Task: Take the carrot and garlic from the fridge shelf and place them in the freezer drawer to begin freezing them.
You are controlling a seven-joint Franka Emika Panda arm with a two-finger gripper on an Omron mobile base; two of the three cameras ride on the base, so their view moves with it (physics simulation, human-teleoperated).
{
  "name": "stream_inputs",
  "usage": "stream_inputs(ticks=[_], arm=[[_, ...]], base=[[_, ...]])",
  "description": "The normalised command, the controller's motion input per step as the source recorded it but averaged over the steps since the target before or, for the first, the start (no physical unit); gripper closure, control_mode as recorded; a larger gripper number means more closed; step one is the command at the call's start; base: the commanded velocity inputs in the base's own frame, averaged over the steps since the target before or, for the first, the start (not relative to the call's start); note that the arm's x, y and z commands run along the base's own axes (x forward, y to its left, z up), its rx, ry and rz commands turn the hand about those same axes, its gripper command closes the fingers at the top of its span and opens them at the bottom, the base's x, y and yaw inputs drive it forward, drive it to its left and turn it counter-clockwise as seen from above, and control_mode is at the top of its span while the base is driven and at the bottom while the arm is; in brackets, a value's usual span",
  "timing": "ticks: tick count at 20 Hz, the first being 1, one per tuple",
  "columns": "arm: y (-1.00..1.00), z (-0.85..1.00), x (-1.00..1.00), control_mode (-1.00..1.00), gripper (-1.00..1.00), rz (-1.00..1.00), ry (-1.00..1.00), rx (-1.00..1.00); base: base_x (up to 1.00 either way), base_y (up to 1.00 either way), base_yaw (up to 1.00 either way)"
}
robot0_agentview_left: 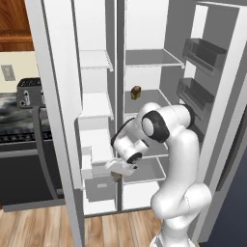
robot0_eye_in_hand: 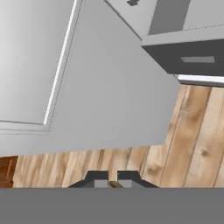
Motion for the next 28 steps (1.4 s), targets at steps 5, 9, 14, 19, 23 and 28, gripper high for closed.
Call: stream_inputs(ticks=[5,9,14,19,23,28], arm=[[-0.02,-0.05,0.79,-1.00,1.00,-0.13,0.03,0.00],[0.00,-0.23,0.87,-1.00,1.00,-0.10,0.01,0.00],[0.01,-0.46,0.79,-1.00,1.00,-0.08,0.01,0.00],[0.16,-0.55,0.78,-1.00,1.00,-0.06,0.00,-0.02],[0.15,-0.50,0.73,-1.00,1.00,-0.04,0.00,-0.02],[0.24,-0.56,0.55,-1.00,1.00,-0.03,0.00,-0.03]], base=[[0.00,0.00,0.00],[0.00,0.00,0.00],[0.00,0.00,0.00],[0.00,0.00,0.00],[0.00,0.00,0.00],[0.00,0.00,0.00]])
